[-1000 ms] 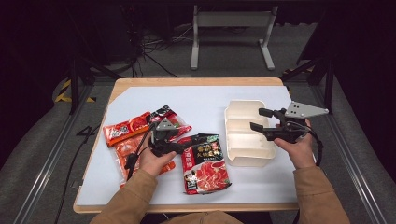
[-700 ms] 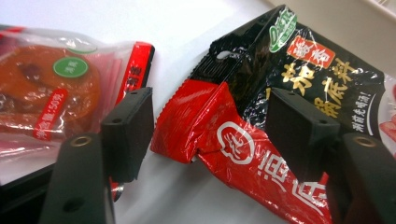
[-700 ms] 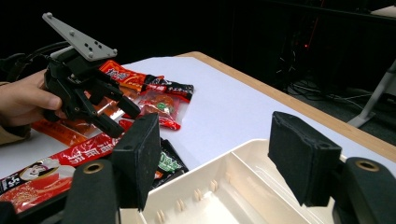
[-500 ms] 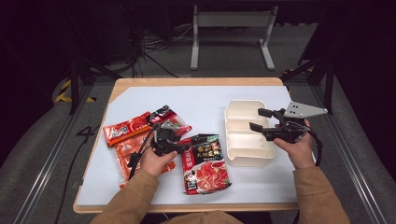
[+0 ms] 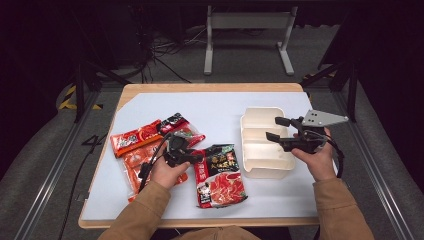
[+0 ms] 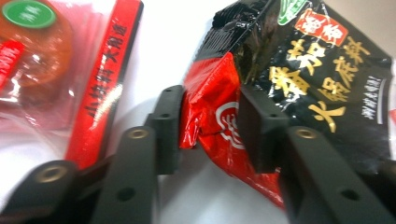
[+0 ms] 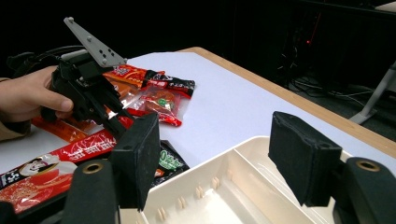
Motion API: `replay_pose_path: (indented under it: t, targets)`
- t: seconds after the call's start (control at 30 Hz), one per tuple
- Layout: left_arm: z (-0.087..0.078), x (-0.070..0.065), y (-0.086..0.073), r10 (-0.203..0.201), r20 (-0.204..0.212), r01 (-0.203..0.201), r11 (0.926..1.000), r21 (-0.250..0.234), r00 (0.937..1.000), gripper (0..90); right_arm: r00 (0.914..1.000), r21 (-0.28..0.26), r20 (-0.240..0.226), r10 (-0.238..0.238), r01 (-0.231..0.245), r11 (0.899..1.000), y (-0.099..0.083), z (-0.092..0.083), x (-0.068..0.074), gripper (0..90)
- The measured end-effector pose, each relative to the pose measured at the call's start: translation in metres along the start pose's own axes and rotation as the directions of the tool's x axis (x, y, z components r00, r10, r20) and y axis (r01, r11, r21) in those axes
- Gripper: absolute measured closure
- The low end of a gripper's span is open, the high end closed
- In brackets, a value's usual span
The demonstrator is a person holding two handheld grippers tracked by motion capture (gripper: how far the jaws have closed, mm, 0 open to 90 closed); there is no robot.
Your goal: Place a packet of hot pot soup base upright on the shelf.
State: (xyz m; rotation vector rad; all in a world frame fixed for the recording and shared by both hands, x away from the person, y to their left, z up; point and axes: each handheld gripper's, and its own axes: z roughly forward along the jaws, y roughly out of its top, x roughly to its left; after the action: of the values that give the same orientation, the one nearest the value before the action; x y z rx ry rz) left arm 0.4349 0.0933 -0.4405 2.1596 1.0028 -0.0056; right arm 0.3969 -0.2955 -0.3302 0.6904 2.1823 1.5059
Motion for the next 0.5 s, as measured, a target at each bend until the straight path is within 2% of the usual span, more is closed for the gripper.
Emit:
replay_pose_path:
  t: [0.13, 0.23, 0.37, 0.5]
  targets:
    - [-0.003, 0.000, 0.001, -0.034, 0.016, 0.034, 0.9994, 0.005, 0.9993, 76.6, 1.0000, 0.002, 0.000, 0.001, -0.001, 1.000, 0.000, 0.001, 0.000, 34.5]
    - [-0.005, -0.001, 0.001, -0.036, 0.022, 0.036, 0.9993, -0.001, 0.9991, 82.3, 1.0000, 0.004, 0.000, 0.002, -0.002, 1.000, 0.000, 0.001, 0.000, 35.0]
    - [-0.008, -0.005, 0.001, -0.027, 0.007, 0.027, 0.9996, -0.011, 0.9996, 84.2, 1.0000, 0.006, -0.004, 0.004, -0.004, 1.000, 0.000, 0.000, 0.000, 36.0]
    - [-0.013, -0.007, 0.002, -0.031, 0.012, 0.031, 0.9989, -0.036, 0.9995, 84.9, 1.0000, 0.005, -0.004, 0.002, -0.002, 1.000, 0.000, 0.000, 0.000, 37.2]
